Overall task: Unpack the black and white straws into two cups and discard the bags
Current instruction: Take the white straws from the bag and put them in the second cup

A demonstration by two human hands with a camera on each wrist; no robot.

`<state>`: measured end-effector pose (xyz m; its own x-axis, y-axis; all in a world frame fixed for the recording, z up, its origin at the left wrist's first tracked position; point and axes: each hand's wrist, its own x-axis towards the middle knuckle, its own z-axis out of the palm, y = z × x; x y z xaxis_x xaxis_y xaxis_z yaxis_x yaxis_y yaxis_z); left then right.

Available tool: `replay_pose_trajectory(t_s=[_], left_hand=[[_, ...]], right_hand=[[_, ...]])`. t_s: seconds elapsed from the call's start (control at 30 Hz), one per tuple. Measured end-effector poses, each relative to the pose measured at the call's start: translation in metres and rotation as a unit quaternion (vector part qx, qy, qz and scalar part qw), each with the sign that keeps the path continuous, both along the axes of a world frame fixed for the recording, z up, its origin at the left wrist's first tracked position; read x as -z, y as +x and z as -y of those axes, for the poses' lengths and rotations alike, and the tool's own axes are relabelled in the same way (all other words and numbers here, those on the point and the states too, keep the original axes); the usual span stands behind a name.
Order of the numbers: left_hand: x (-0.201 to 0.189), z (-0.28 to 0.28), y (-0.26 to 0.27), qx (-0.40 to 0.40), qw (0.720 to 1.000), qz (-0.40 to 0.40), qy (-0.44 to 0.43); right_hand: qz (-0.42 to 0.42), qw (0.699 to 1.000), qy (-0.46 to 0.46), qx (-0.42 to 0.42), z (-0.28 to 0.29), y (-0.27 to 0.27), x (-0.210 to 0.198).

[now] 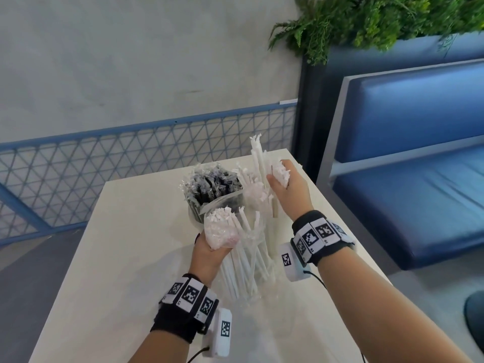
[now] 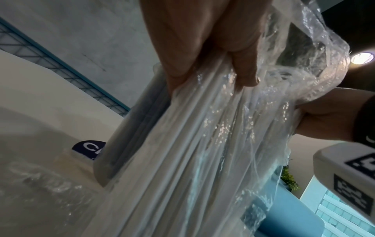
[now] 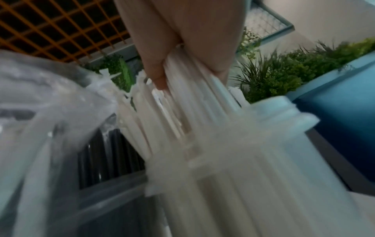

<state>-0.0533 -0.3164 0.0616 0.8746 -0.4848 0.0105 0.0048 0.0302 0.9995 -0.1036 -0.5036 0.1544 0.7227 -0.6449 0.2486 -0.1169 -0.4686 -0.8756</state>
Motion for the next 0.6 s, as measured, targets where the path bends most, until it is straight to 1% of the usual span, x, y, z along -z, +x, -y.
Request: replay_pose_trajectory(t_s=[0.07,0.1,0.13,0.17,0.2,0.23,0.27,0.3,0.37,0.43,0.5,0.6], left_hand=[[0.001,-0.002,0.000,-0.003,1.000,-0.002,-0.002],[0.002,-0.004,0.000,-0.004,1.000,-0.005,-0.005],[0.002,-0.005,0.000,-0.006,1.000,-0.006,-0.007],[0.001,-0.007,-0.001,-0.009,1.000,-0.006,-0.008],[0.001,-0.008,-0.001,-0.012,1.000,-0.005,-0.010],[0.002,-0.008,-0.001,-0.014,1.000,-0.005,-0.013],[0.001,-0.009,-0.002,-0.016,1.000,-0.007,-0.017],[0.000,-0.010,-0.004,-0.017,1.000,-0.006,-0.022],[-0.001,-0.010,-0.006,-0.021,1.000,-0.007,-0.019],[0.000,-0.011,-0.006,-0.018,1.000,-0.014,-0.017],[0.001,-0.012,-0.008,-0.018,0.999,-0.018,-0.020],[0.000,-0.013,-0.010,-0.009,1.000,-0.020,-0.019]], right_hand=[[-0.017,1.000,-0.003,-0.003,-0.001,0.000,0.003],[-0.014,0.999,-0.040,0.018,-0.003,-0.001,0.003],[0.009,0.994,-0.095,0.056,-0.006,-0.003,0.003],[0.056,0.983,-0.143,0.096,-0.010,-0.007,0.003],[0.118,0.972,-0.169,0.117,-0.017,-0.012,0.002],[0.171,0.962,-0.180,0.109,-0.026,-0.019,0.003],[0.198,0.958,-0.190,0.078,-0.035,-0.025,0.006],[0.199,0.959,-0.197,0.038,-0.044,-0.032,0.012],[0.149,0.968,-0.201,-0.026,-0.055,-0.038,0.029],[0.092,0.977,-0.186,-0.056,-0.060,-0.040,0.042],[0.049,0.979,-0.188,-0.058,-0.062,-0.042,0.046],[-0.016,0.980,-0.188,-0.058,-0.062,-0.041,0.039]])
